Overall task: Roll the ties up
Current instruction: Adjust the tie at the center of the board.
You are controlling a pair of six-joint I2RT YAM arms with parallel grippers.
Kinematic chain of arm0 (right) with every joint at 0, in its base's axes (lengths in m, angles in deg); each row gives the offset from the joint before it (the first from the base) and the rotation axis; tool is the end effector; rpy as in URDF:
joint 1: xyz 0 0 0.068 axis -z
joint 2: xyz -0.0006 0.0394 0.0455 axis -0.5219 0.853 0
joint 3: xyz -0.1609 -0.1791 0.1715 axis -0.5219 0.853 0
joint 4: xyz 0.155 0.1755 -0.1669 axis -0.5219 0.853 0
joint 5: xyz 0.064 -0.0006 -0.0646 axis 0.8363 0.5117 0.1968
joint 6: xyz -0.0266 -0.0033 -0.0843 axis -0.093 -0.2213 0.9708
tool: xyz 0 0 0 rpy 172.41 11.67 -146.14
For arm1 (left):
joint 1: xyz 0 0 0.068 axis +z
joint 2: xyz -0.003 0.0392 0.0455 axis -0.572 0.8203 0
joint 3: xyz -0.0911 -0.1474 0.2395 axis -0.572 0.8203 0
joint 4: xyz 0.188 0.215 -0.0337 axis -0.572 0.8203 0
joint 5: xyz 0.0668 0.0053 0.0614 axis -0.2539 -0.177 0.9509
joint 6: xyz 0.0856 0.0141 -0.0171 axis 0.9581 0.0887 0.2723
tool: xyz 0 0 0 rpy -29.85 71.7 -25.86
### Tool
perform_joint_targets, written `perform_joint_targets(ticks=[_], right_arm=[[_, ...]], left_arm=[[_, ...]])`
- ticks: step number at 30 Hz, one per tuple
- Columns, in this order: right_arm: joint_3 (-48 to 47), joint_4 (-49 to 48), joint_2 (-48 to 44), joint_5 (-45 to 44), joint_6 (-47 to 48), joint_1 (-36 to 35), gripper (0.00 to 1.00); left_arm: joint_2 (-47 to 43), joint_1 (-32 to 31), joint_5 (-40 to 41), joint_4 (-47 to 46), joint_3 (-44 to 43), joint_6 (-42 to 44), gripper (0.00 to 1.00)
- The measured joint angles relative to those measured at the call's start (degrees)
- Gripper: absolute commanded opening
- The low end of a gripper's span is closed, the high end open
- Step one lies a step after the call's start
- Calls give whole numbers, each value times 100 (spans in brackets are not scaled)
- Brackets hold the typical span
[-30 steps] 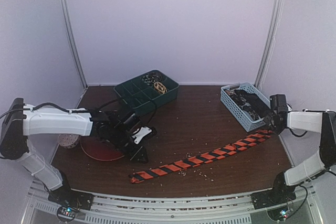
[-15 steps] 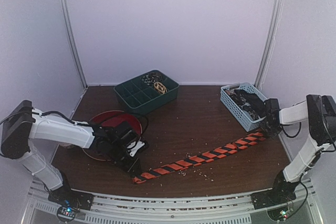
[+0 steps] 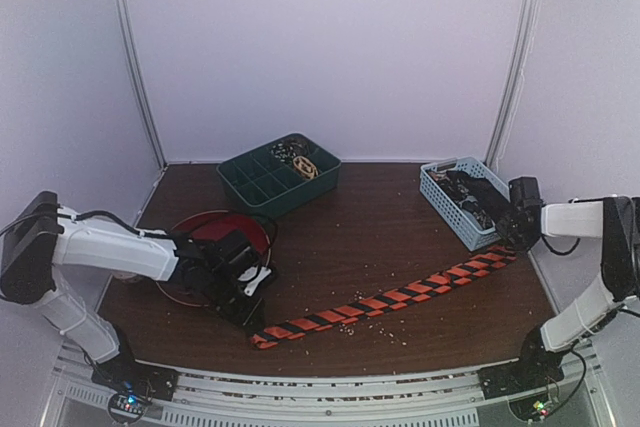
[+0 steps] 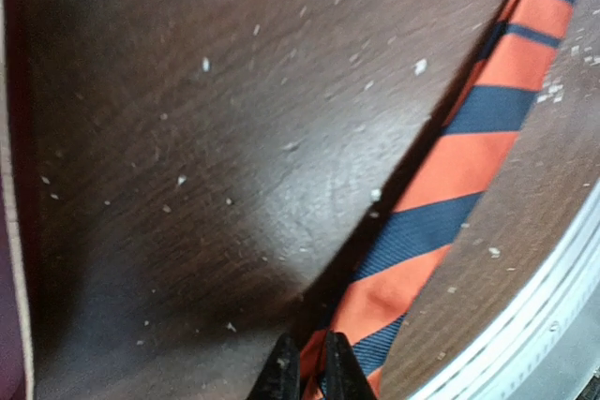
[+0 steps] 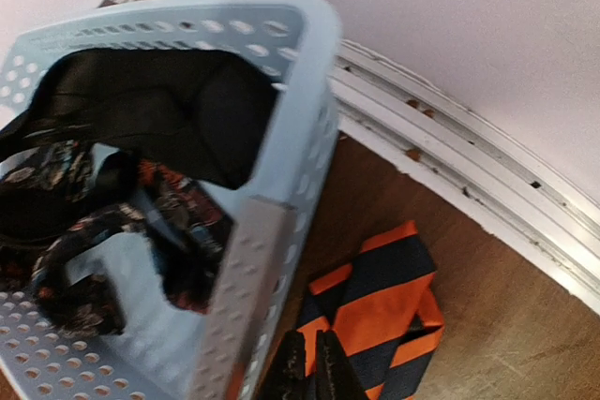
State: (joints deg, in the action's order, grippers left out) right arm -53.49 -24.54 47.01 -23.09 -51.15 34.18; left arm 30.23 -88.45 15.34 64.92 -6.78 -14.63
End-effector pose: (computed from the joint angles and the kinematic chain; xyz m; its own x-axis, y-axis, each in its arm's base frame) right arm 0.3291 -0.0360 0.1478 -0.3206 0.7425 -0.5882 0.7002 0.6039 0.3807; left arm 0.1608 -0.2476 0.1175 -0.9189 0.3569 -0.1679 0.3942 0.8453 -0.3607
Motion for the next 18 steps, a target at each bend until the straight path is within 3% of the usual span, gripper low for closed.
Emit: perform_joint_targets(ticks=[6,12,18], right_arm=[[223,-129,-640,407,81,-719,7],[553,-741,-957,1034,94,-2140,6],[579,-894,-905,997,17,-3324,7]], left_arm=[[-549,0,22,50,-105,-109,12],[-623,-116,-133,-101,105,-297,7],[-629,-459,-282,-223,431,-522,3]])
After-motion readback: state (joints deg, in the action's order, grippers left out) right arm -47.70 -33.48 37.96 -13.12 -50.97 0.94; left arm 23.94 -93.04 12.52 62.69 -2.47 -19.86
